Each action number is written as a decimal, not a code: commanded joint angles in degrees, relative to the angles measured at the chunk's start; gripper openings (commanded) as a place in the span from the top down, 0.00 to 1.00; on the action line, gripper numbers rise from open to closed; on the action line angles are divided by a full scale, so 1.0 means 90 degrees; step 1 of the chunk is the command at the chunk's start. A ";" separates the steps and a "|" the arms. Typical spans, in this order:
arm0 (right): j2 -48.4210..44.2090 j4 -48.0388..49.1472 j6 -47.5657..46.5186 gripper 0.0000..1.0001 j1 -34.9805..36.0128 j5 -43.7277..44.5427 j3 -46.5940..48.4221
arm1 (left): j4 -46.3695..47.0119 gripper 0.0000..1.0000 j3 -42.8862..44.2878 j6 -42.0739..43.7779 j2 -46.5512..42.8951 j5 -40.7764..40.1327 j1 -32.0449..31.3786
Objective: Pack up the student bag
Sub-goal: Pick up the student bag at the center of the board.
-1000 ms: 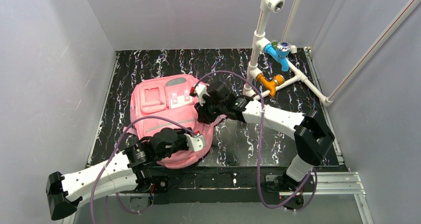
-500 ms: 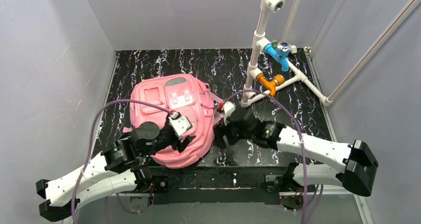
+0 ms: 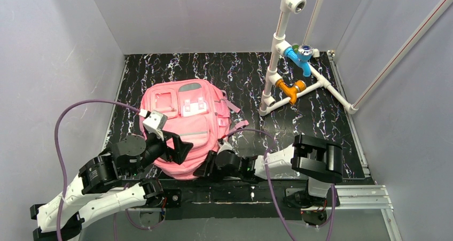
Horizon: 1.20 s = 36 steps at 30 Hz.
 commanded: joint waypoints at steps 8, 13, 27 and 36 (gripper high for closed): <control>-0.1690 -0.3365 -0.2954 0.99 -0.0172 0.1203 0.3357 | -0.1000 0.14 0.1402 0.0006 0.0371 -0.0430 -0.0008; -0.1044 -0.4437 -0.3964 0.99 -0.1167 0.0105 0.6055 | -0.0335 0.18 0.2439 0.0748 0.0396 -0.0897 -0.0009; 0.1628 -0.3700 -0.3036 0.99 -0.2750 -0.2117 1.1031 | -0.0991 0.02 0.6081 0.3920 0.3269 -0.1276 -0.0009; 0.0759 -0.3899 -0.3096 0.99 -0.2891 -0.2052 1.0308 | -0.0799 0.02 0.5618 0.4650 0.4195 0.0008 0.2015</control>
